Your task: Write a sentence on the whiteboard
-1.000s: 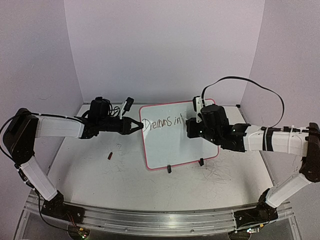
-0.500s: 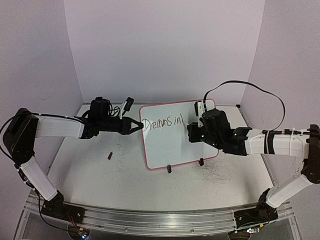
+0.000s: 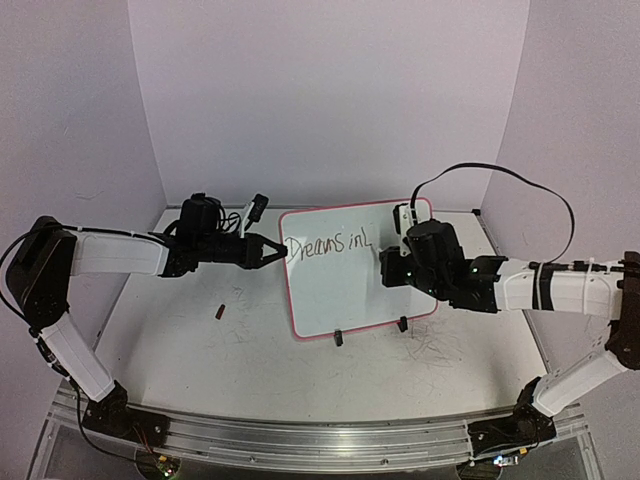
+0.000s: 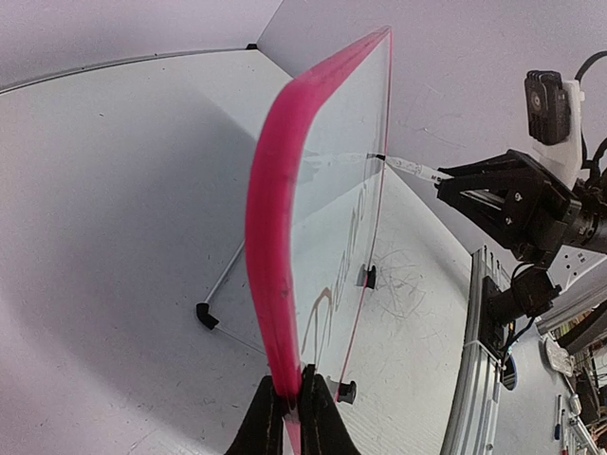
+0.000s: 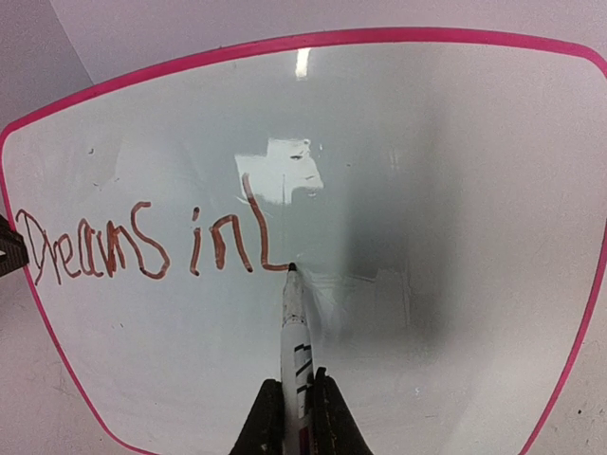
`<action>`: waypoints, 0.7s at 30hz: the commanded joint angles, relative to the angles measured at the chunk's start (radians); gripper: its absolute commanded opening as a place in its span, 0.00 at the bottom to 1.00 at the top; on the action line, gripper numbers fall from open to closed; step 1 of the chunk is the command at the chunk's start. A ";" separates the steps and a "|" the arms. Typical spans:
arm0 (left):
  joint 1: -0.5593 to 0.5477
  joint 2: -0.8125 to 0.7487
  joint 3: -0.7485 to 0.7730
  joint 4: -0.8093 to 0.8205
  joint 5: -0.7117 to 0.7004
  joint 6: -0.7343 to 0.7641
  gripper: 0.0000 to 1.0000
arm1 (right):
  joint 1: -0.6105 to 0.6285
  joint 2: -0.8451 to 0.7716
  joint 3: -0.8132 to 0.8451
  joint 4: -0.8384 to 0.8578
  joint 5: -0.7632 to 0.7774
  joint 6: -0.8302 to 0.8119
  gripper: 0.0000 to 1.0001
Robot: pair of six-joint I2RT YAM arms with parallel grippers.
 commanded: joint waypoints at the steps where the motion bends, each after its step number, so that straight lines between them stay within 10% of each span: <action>1: -0.035 -0.015 0.029 -0.030 0.014 0.050 0.00 | -0.002 -0.036 0.040 0.033 -0.023 -0.038 0.00; 21: -0.034 -0.021 0.029 -0.036 0.011 0.056 0.00 | -0.001 0.042 0.099 0.083 -0.021 -0.067 0.00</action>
